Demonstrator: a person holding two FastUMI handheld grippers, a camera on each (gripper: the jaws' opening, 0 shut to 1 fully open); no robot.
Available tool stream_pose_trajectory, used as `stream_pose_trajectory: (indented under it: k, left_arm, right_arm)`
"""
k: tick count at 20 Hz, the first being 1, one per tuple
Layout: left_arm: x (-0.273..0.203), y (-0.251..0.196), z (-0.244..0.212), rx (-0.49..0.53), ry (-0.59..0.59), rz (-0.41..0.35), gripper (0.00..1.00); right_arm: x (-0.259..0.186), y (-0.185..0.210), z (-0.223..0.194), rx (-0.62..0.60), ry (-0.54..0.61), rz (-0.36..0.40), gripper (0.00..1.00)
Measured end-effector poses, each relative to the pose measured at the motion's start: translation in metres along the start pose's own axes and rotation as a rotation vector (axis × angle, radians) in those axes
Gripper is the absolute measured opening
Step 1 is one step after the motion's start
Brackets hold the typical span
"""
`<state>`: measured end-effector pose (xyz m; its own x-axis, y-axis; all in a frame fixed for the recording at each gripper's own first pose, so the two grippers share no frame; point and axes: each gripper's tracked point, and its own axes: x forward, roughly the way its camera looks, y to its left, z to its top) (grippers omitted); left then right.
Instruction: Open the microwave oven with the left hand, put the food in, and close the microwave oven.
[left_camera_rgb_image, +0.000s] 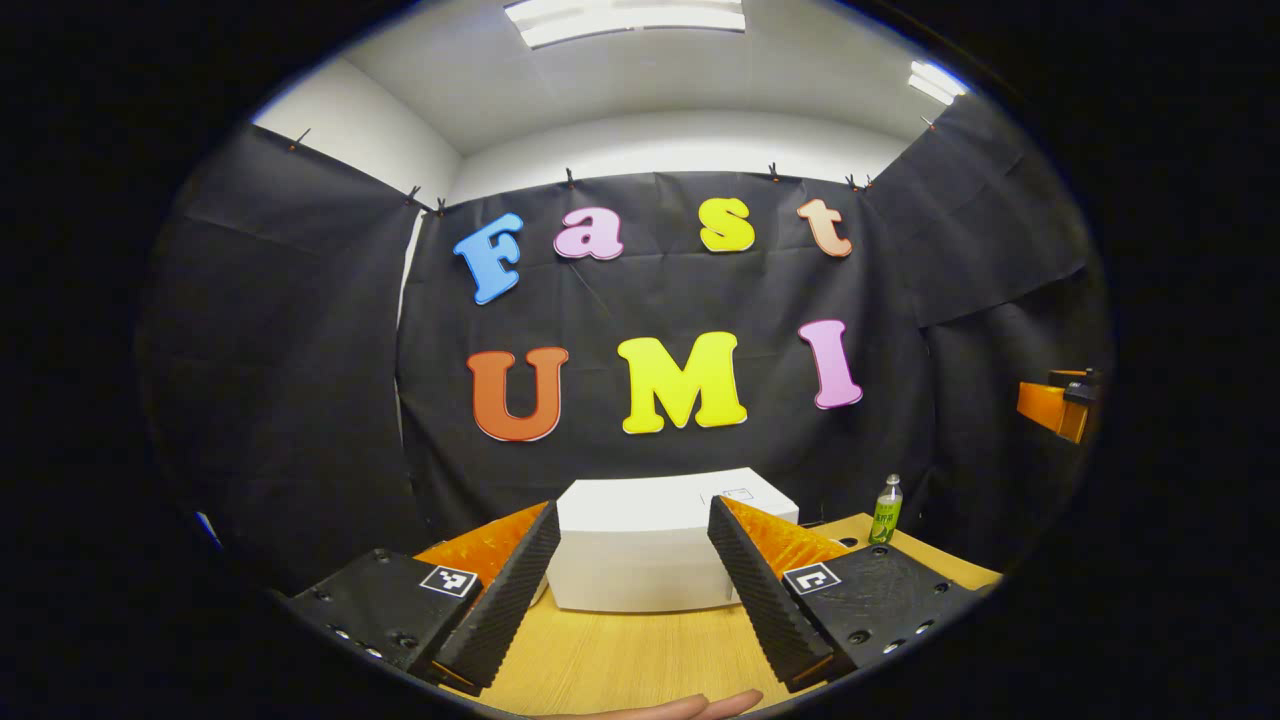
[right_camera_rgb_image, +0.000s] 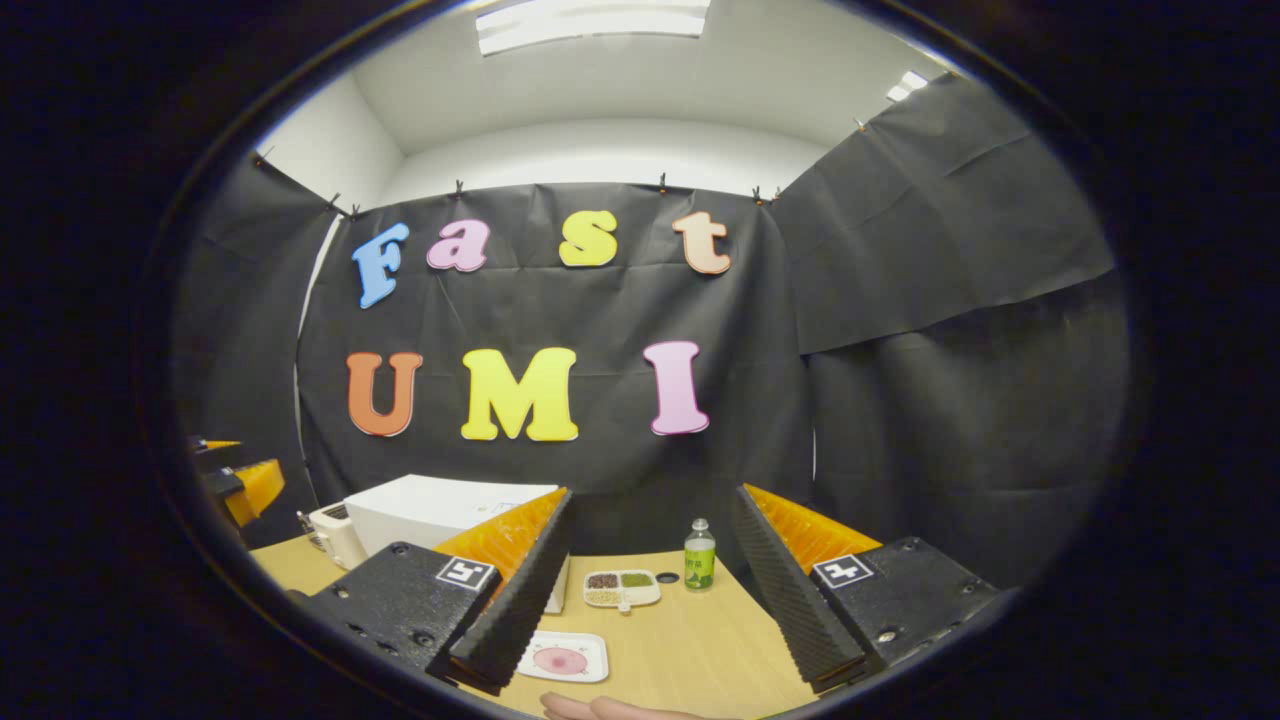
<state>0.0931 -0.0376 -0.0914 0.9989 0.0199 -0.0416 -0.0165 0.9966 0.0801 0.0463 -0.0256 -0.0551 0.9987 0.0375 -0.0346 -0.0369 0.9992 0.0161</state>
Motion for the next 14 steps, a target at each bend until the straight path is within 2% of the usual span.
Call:
stream_pose_trajectory:
  k: [1, 2, 3, 4, 5, 6, 7, 8, 10, 11, 12, 14]
  left_arm:
    - [0.012, -0.009, -0.011, -0.001, 0.016, -0.014, 0.95]
    - [0.023, -0.017, -0.021, -0.002, 0.033, -0.03, 0.95]
    - [0.035, -0.024, -0.032, -0.006, 0.051, -0.038, 0.94]
    - [0.048, -0.03, -0.045, -0.012, 0.071, -0.041, 0.92]
    - [0.059, -0.039, -0.057, -0.021, 0.091, -0.056, 0.91]
    - [0.071, -0.049, -0.071, -0.032, 0.11, -0.077, 0.9]
    - [0.084, -0.059, -0.083, -0.04, 0.126, -0.095, 0.9]
    - [0.097, -0.068, -0.095, -0.044, 0.139, -0.111, 0.9]
    - [0.121, -0.086, -0.12, -0.05, 0.163, -0.135, 0.9]
    - [0.131, -0.096, -0.132, -0.06, 0.18, -0.15, 0.91]
    - [0.14, -0.106, -0.144, -0.068, 0.2, -0.164, 0.91]
    - [0.16, -0.118, -0.165, -0.063, 0.219, -0.17, 0.91]
  right_arm:
    - [0.002, -0.002, -0.003, -0.001, -0.002, -0.006, 0.92]
    - [0.005, -0.005, -0.006, -0.001, 0.006, -0.01, 0.91]
    - [0.008, -0.007, -0.01, -0.002, 0.016, -0.02, 1.0]
    - [0.01, -0.011, -0.011, -0.007, 0.019, -0.031, 1.0]
    - [0.012, -0.009, -0.011, -0.012, 0.02, -0.027, 0.91]
    - [0.013, -0.006, -0.01, -0.018, 0.02, -0.017, 1.0]
    - [0.013, -0.006, -0.011, -0.022, 0.02, -0.009, 1.0]
    - [0.014, -0.007, -0.011, -0.027, 0.019, -0.006, 0.92]
    - [0.011, -0.009, -0.013, -0.031, 0.017, -0.004, 0.92]
    - [0.01, -0.01, -0.015, -0.032, 0.015, 0.0, 1.0]
    - [0.008, -0.012, -0.016, -0.031, 0.014, 0.003, 0.92]
    - [0.007, -0.015, -0.018, -0.028, 0.009, 0.008, 0.92]
